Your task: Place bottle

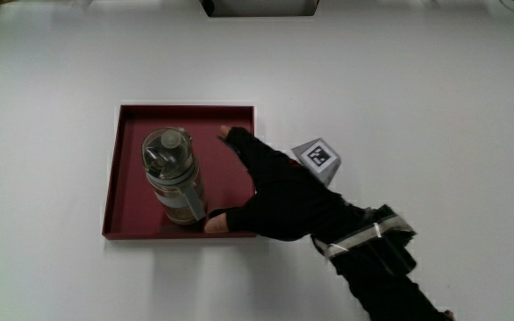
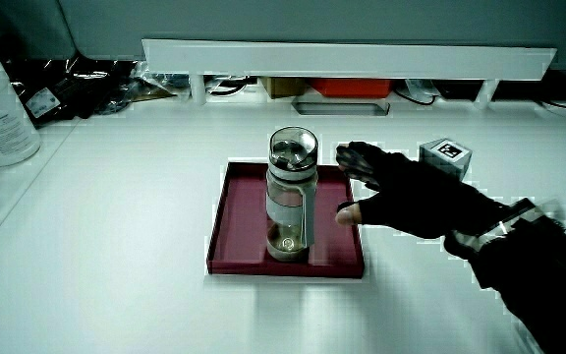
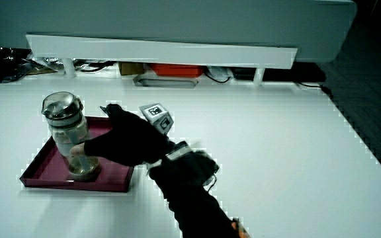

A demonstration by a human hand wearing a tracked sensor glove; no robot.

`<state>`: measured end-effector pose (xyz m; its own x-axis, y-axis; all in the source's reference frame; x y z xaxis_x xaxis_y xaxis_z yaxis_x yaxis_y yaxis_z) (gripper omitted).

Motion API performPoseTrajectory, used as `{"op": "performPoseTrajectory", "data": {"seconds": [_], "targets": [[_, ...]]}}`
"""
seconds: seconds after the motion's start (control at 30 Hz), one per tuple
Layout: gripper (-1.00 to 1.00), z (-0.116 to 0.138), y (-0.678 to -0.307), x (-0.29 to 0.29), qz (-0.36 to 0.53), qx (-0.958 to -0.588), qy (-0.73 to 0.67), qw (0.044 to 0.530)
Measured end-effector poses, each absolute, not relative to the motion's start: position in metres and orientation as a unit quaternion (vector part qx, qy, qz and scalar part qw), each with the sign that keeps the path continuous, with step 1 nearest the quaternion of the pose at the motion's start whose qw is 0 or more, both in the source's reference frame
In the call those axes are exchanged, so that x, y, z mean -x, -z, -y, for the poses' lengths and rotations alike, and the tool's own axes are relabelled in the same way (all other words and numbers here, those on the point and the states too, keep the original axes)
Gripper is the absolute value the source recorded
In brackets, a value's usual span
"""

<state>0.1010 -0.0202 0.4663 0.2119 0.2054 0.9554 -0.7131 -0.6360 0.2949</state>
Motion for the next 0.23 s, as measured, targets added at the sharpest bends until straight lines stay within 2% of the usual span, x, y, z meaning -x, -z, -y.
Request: {"op": "performPoseTrajectory", "data": {"seconds": [0.23], "targets": [[-1.0,0.025,-0.435,-0.118,0.214,-0.703,-0.556,0.388]]}}
